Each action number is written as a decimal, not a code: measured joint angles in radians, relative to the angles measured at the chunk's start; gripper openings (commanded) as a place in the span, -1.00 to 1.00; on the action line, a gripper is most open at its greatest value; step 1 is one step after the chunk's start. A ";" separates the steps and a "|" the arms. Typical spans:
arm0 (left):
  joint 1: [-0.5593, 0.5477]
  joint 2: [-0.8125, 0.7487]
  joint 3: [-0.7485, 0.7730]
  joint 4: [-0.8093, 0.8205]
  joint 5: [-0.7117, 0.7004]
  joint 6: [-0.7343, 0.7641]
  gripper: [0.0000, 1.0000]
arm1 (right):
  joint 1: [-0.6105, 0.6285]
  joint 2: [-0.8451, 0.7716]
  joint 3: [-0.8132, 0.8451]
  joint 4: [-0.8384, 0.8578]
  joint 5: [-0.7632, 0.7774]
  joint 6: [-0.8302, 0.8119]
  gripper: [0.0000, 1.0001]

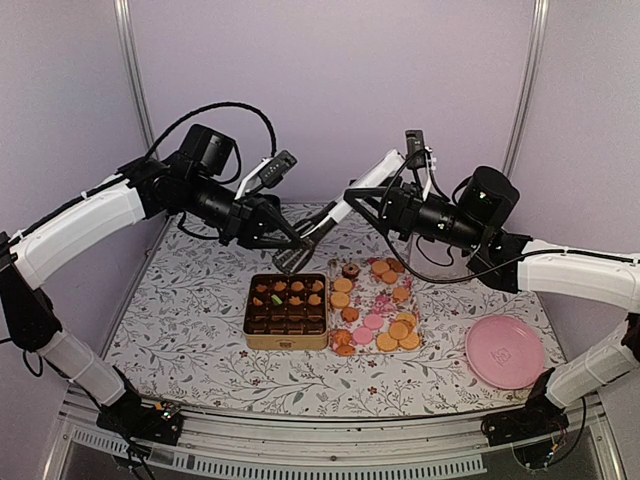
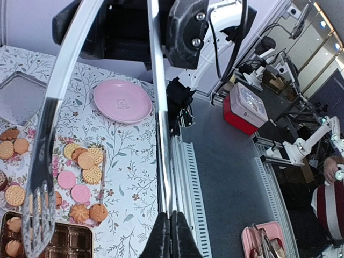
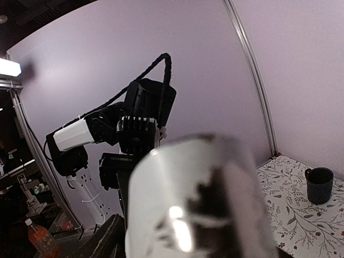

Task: Pack the cookies
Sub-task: Pass from the left arm to the right

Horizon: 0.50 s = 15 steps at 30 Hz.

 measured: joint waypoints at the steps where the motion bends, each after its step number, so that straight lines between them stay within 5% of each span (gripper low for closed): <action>1: 0.002 0.002 0.002 -0.012 -0.006 0.017 -1.00 | 0.000 0.003 0.000 -0.002 -0.008 0.011 0.26; 15: 0.005 0.006 0.010 -0.117 -0.055 0.149 -1.00 | -0.011 0.040 0.019 -0.006 -0.096 0.094 0.38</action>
